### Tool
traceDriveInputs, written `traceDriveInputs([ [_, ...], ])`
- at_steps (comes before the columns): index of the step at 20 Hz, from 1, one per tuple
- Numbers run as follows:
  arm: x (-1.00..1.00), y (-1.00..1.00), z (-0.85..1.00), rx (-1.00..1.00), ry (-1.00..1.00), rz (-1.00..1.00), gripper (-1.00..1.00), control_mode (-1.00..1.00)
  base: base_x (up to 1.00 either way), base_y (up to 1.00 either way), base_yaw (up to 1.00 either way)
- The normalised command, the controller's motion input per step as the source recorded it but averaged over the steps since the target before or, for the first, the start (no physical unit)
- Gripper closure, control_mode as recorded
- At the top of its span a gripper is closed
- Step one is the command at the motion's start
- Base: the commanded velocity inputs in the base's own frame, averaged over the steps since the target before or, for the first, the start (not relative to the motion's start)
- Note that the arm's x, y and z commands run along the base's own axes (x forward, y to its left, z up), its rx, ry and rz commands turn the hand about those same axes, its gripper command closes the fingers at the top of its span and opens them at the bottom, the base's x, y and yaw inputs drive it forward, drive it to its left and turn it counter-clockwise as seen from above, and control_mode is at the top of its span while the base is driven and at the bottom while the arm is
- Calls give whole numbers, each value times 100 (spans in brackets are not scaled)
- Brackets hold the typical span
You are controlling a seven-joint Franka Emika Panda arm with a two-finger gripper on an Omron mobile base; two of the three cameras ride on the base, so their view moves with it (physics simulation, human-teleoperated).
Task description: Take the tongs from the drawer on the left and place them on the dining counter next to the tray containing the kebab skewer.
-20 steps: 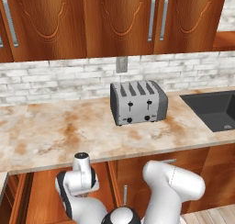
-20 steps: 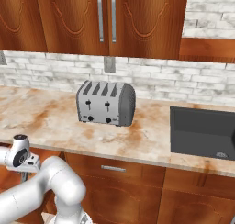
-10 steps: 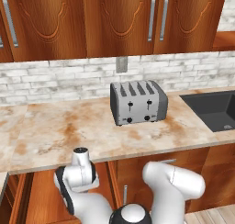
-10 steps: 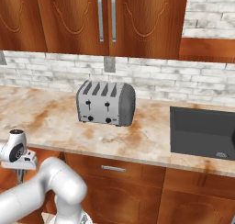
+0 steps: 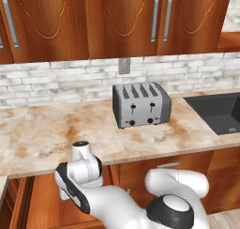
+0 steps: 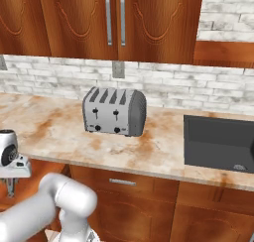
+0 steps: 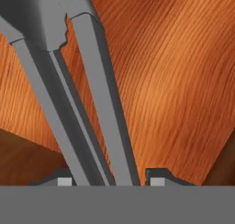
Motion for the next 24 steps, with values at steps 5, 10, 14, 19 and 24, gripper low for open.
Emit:
traceDriveInputs([
  [5,-35,-19,99,0,0,9,100,-100,0,0,0],
  [10,-19,-26,100,0,0,7,100,-100,0,0,0],
  [14,-5,-54,100,0,-1,4,100,-100,0,0,0],
  [19,0,-62,99,1,-4,0,100,-100,0,0,0],
  [24,0,-75,88,2,-7,-1,100,-100,0,0,0],
])
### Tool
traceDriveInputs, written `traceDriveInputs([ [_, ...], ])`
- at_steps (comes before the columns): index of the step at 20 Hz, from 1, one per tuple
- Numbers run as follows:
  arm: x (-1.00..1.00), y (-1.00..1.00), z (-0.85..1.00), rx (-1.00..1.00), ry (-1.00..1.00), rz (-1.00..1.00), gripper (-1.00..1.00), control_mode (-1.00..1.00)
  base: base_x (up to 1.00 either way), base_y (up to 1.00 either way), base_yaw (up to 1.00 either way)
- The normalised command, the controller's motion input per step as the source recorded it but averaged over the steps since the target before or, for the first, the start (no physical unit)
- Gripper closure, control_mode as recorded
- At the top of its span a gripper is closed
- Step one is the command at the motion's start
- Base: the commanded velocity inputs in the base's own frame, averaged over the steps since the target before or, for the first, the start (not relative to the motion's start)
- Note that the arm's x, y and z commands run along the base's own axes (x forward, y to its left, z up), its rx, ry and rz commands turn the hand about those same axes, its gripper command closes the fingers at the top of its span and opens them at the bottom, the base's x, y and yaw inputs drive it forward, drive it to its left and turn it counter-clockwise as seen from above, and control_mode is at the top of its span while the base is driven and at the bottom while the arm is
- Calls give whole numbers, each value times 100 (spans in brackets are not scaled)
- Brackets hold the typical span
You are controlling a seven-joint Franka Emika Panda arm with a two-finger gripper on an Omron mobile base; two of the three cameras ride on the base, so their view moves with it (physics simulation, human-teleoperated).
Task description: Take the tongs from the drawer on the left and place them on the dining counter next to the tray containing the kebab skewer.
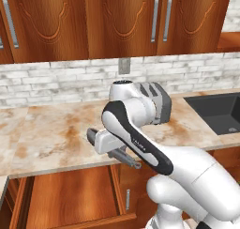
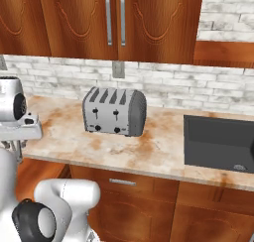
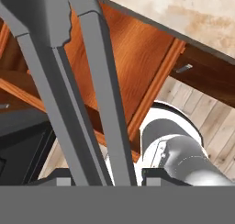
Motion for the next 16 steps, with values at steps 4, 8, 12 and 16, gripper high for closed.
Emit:
traceDriveInputs([
  [4,0,-80,54,1,-7,-9,100,-100,0,0,0],
  [8,-6,-84,34,0,-8,-17,100,-100,0,0,0],
  [12,-7,-81,23,0,-4,-21,100,-100,0,0,0],
  [16,-11,-71,21,0,-4,-25,100,-100,0,0,0],
])
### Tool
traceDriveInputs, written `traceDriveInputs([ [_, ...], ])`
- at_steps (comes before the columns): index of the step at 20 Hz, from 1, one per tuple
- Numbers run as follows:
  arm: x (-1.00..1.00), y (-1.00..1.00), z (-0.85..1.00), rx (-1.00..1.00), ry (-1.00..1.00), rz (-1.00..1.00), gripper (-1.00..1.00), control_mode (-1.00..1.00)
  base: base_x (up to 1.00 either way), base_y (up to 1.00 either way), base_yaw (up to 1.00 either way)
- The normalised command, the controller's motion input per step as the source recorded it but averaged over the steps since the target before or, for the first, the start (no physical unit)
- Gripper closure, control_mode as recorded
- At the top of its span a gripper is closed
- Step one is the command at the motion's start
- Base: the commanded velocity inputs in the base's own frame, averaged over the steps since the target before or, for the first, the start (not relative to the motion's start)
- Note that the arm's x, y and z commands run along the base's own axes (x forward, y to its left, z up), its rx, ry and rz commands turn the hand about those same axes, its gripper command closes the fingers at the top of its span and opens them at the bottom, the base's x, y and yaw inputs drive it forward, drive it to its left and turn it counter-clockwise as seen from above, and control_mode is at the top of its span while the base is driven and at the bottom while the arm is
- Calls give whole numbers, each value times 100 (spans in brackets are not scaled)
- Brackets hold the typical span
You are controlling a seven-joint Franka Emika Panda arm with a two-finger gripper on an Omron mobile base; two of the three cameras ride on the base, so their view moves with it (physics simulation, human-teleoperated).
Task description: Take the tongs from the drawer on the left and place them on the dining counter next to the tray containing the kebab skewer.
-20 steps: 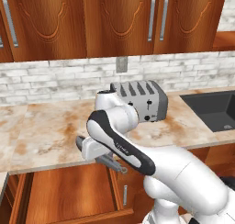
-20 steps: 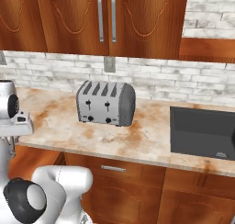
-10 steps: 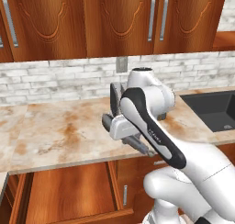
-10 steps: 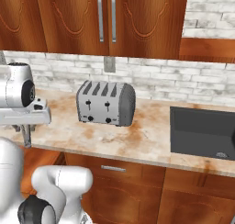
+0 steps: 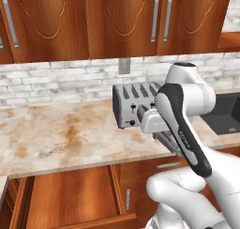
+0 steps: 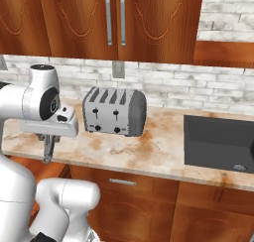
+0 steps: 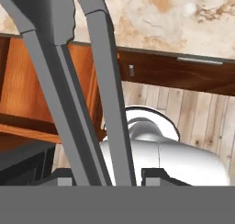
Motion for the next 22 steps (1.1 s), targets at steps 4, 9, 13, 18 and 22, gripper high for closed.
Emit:
traceDriveInputs([
  [4,-6,-24,10,1,-3,-12,100,-100,0,0,0],
  [9,0,0,0,0,0,0,100,-100,0,0,0],
  [13,-8,0,0,0,0,0,100,-100,0,0,0],
  [18,-9,0,0,0,0,0,100,100,-22,0,-1],
  [22,0,0,0,0,0,0,100,100,-79,-16,-7],
])
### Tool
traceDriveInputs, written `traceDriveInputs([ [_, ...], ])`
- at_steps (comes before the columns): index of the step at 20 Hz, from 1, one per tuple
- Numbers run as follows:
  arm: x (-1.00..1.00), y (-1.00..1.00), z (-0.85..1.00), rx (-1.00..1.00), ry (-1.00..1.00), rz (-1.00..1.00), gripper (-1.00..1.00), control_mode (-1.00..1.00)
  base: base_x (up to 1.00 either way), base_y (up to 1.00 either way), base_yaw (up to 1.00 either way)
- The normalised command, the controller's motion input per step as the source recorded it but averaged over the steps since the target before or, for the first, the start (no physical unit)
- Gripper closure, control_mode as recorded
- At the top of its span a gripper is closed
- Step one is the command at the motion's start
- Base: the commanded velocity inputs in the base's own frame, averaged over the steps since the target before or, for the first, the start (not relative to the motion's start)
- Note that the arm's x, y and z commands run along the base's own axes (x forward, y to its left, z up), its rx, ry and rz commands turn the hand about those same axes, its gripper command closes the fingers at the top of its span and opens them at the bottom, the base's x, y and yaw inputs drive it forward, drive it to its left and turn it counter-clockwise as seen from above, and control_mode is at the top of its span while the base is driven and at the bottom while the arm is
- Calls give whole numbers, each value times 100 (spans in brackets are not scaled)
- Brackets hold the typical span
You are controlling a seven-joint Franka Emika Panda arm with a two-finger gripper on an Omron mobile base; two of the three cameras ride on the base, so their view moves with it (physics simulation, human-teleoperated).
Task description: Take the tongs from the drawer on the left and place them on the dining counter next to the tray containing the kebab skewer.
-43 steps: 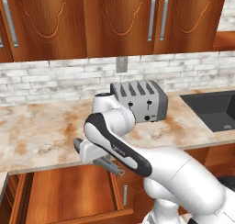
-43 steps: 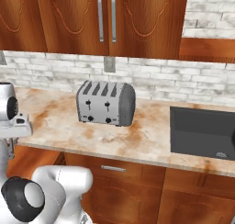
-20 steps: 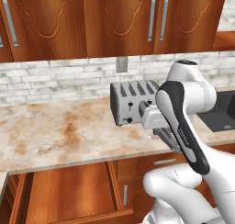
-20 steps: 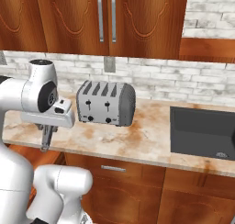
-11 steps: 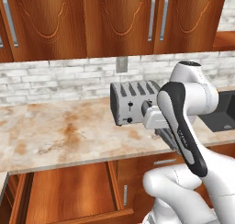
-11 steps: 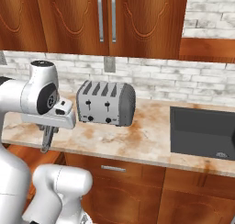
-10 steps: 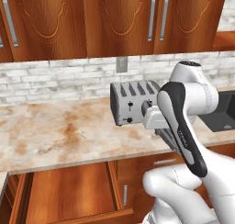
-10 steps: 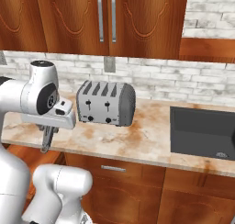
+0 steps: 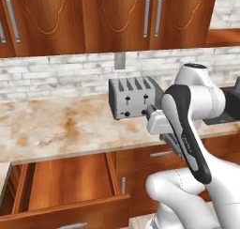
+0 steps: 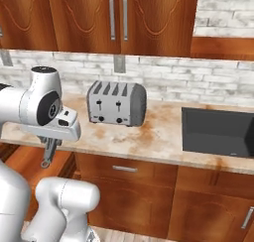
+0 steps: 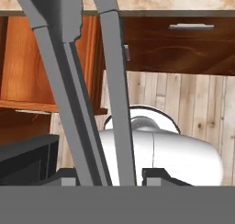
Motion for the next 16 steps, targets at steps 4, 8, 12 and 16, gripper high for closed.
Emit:
traceDriveInputs([
  [4,0,0,0,0,0,0,100,100,-20,-9,9],
  [8,0,0,0,0,0,0,100,100,0,-28,58],
  [12,0,0,0,0,0,0,100,100,-3,-8,98],
  [16,0,0,0,0,0,0,100,100,-6,0,100],
])
